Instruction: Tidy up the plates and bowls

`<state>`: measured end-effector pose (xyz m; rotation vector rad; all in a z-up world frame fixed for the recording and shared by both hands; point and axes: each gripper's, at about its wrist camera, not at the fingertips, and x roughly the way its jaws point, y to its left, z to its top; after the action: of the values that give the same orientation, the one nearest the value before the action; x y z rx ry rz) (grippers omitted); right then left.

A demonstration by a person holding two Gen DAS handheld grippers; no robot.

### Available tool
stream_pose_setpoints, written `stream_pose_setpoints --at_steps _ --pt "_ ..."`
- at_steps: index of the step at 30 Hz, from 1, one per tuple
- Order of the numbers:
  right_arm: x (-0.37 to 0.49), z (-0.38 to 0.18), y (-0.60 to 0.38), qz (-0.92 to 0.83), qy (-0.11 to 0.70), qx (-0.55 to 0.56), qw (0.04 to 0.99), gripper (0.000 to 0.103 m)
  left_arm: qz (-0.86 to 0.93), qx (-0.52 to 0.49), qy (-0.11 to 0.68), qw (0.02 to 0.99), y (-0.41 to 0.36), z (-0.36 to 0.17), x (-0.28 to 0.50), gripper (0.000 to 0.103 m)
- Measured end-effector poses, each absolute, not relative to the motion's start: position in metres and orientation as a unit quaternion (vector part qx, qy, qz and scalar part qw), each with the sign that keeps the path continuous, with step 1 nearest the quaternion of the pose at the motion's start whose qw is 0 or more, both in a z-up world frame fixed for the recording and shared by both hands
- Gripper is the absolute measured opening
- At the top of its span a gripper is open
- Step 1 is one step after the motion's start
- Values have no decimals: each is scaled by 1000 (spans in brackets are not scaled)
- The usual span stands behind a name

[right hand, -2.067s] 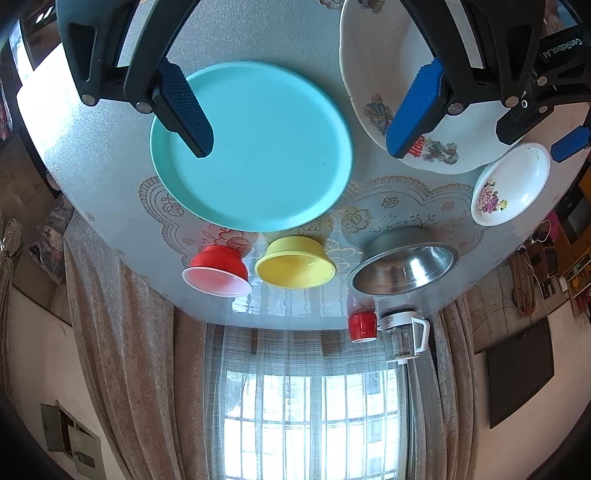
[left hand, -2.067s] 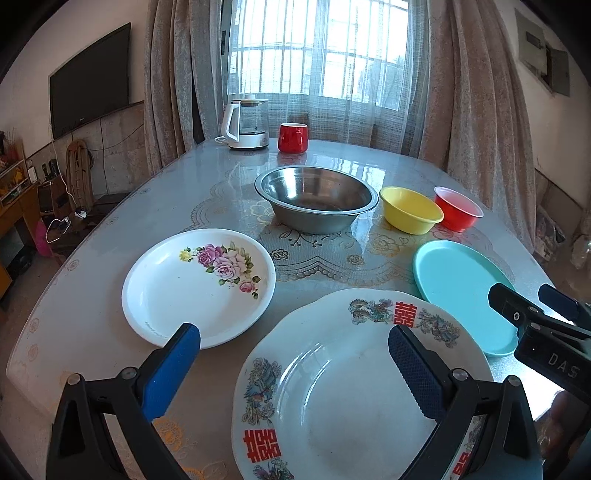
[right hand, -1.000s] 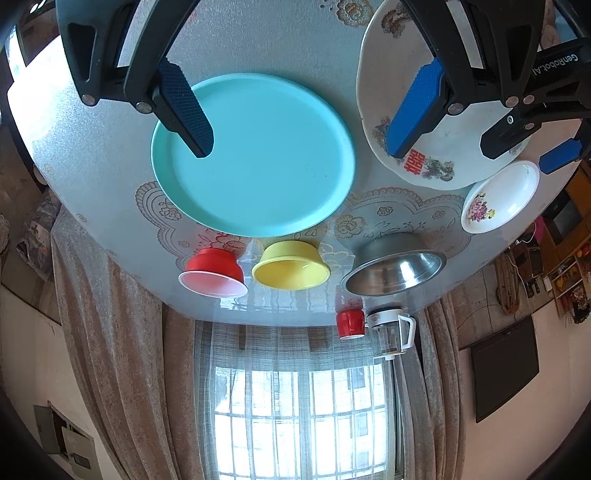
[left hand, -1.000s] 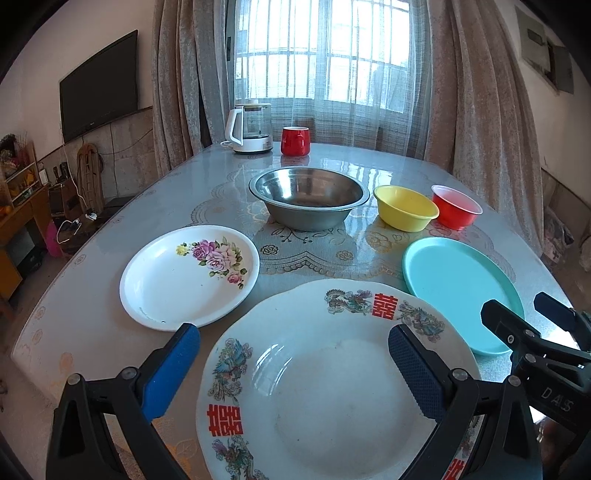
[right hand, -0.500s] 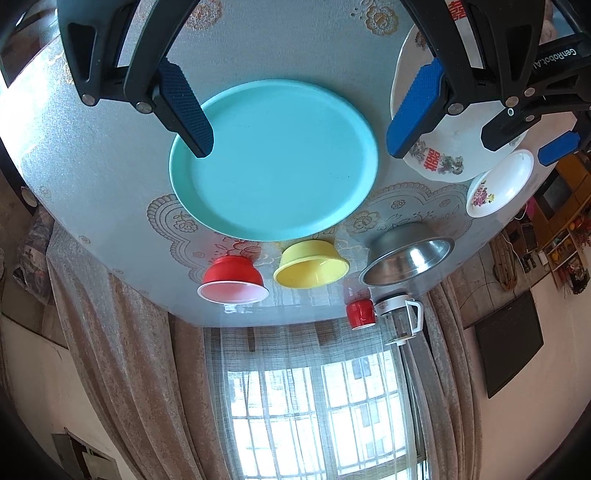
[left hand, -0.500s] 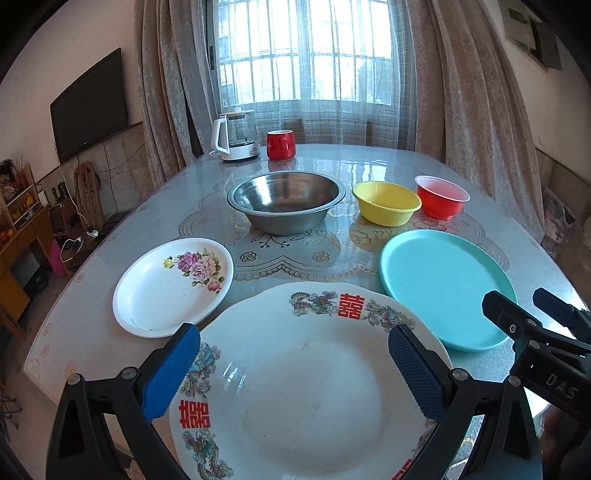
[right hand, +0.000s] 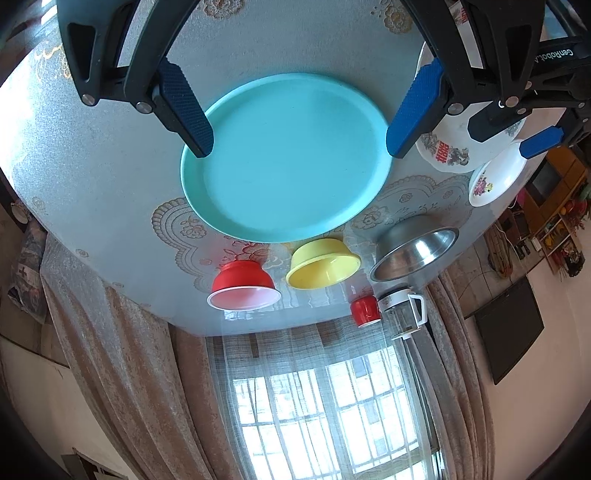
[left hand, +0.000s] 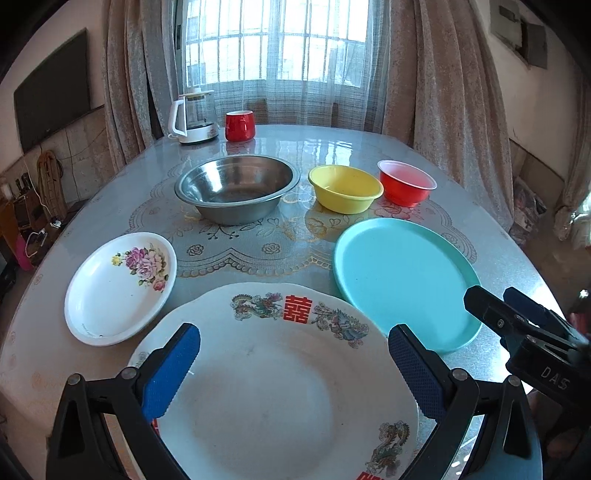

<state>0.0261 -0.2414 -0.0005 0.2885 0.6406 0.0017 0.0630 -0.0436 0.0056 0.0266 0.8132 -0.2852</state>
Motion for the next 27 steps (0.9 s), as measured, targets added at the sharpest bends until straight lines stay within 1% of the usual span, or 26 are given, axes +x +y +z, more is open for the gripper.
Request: stream_pose_setpoints --at_steps 1,2,4,6,7,8,10,11,13,14,16,17,19,21,22,27 --pt "27 -1 -248 -2 315 150 937 93 -148 6 406 902 -45 6 70 102" --pt "27 -2 -255 -7 317 156 935 87 -154 2 413 898 -47 7 77 101" --pt "28 -5 -270 -17 323 168 931 81 -164 10 416 894 -54 11 88 92" --pt "31 -10 -284 -28 330 181 926 72 -168 29 411 896 -63 15 98 89" --pt "32 -13 -290 -35 336 186 923 65 -172 37 408 896 -68 16 103 87" --pt "35 -17 -295 -41 342 190 919 62 -178 45 406 895 -72 16 110 86" --pt "41 -23 -303 -41 353 199 913 60 -188 62 414 889 -82 14 122 77" --pt "43 -27 -305 -42 357 197 912 57 -192 72 420 884 -88 11 129 76" --pt "48 -32 -306 -43 366 194 909 52 -193 89 430 877 -98 5 140 66" --pt "49 -34 -306 -41 367 195 909 49 -195 96 437 873 -103 1 145 63" --pt "52 -36 -308 -39 368 193 909 47 -197 104 455 862 -112 -8 154 48" --pt "53 -38 -308 -39 369 191 909 43 -197 106 464 857 -115 -12 158 44" --pt "56 -40 -308 -39 373 185 908 39 -188 115 479 850 -121 -22 164 30" --pt "57 -43 -309 -40 376 180 908 35 -183 128 483 847 -126 -28 164 24" --pt "58 -45 -310 -37 379 183 906 33 -180 134 484 846 -128 -31 164 24" --pt "58 -46 -313 -29 376 175 909 31 -166 126 495 843 -124 -38 170 21"
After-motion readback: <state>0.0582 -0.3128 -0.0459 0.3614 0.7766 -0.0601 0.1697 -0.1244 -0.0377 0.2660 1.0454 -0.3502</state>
